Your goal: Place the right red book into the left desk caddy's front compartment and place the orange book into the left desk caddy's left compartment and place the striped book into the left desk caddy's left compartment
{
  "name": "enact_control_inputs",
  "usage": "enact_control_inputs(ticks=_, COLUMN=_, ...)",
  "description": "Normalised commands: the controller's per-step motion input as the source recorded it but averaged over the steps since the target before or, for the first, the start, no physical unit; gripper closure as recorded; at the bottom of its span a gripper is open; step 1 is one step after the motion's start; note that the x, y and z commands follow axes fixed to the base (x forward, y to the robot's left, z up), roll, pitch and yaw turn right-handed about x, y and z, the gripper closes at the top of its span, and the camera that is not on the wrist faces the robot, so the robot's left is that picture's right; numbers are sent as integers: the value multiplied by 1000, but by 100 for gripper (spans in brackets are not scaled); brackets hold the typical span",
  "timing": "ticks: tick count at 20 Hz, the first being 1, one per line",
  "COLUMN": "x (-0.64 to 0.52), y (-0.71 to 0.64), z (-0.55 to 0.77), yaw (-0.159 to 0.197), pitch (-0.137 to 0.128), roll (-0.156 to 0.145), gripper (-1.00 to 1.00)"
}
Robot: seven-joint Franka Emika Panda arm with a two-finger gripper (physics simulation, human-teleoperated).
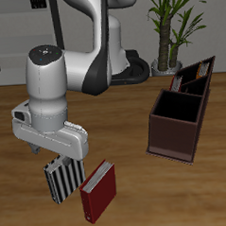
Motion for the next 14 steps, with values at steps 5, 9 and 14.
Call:
enact_control_inputs(ticks=5, x=-6, y=29, z=-305, yaw=-36, pitch=40, roll=0, gripper=-100)
enact_control_inputs(ticks=9, x=28, y=19, z=-332, yaw=-38, pitch=48, roll=4, gripper=-100)
enact_control_inputs(ticks=14, x=2, y=-14, z=-345, yaw=-45, pitch=58, roll=12, gripper=100)
